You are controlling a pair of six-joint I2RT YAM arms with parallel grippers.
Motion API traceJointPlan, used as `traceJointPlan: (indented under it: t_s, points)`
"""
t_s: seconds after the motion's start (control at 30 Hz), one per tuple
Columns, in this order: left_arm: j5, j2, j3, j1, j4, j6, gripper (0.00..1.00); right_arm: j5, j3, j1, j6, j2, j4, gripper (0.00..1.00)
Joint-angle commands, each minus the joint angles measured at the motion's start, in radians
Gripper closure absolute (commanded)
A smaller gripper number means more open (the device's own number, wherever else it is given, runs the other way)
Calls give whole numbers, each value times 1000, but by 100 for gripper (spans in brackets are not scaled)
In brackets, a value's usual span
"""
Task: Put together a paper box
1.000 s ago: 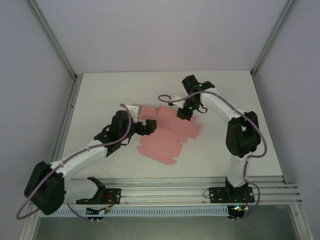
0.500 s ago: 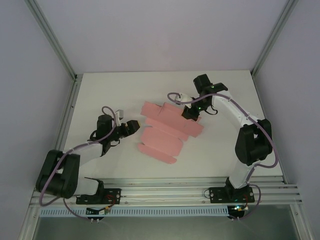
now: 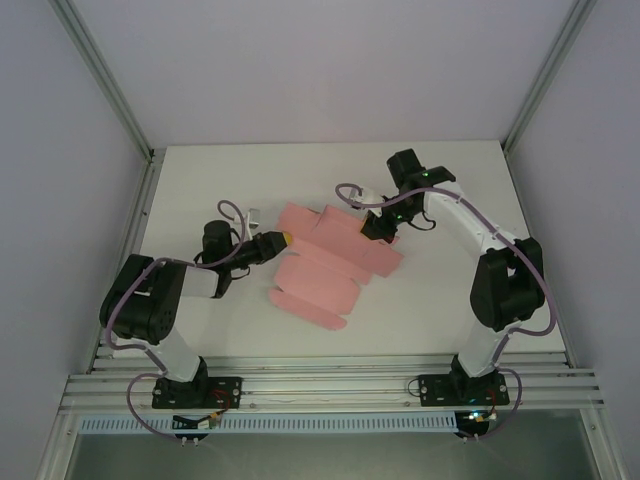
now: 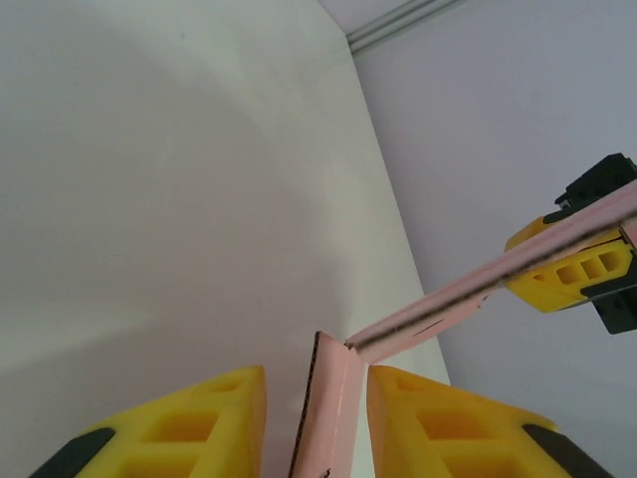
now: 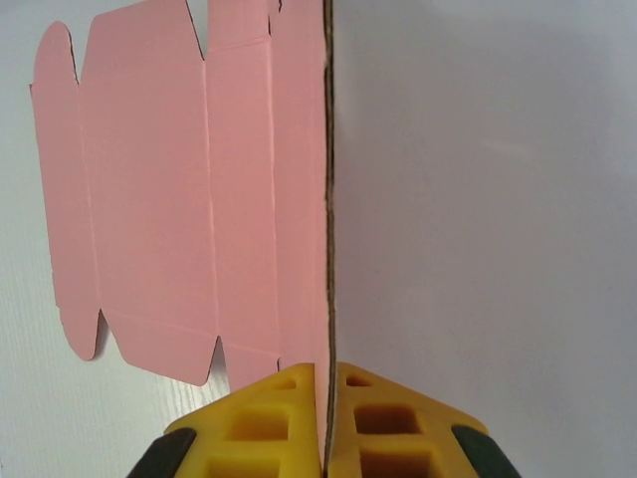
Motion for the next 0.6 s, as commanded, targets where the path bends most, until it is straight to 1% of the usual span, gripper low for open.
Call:
traceJointPlan:
  t_s: [0.0, 0.1, 0.23, 0.3, 0.37, 0.4, 0.47, 0.53, 0.57]
  points:
    - [45, 3, -4, -5, 126, -21, 68, -45, 26, -13, 25, -29, -9, 100]
    - [37, -10, -13, -5, 108, -5, 69, -38, 30, -15, 40, -25, -14, 100]
    - [30, -19, -11, -12, 64, 21, 89, -66, 24, -16, 47, -29, -8, 100]
    - [20, -29, -9, -17, 36, 40, 92, -80, 18, -15, 50, -36, -1, 100]
    - [0, -46, -10, -23, 15, 60, 100, -79, 17, -18, 67, -35, 8, 100]
    - [-9, -58, -10, -27, -8, 75, 100, -72, 21, -17, 84, -30, 12, 100]
    - [-60, -99, -12, -45, -88, 140, 100, -64, 41, -20, 134, -15, 4, 100]
    - [-138, -156, -4, -81, -241, 239, 100, -84, 71, -32, 179, 9, -23, 100]
    - [-195, -191, 6, -109, -332, 299, 100, -103, 85, -42, 207, 24, -34, 100]
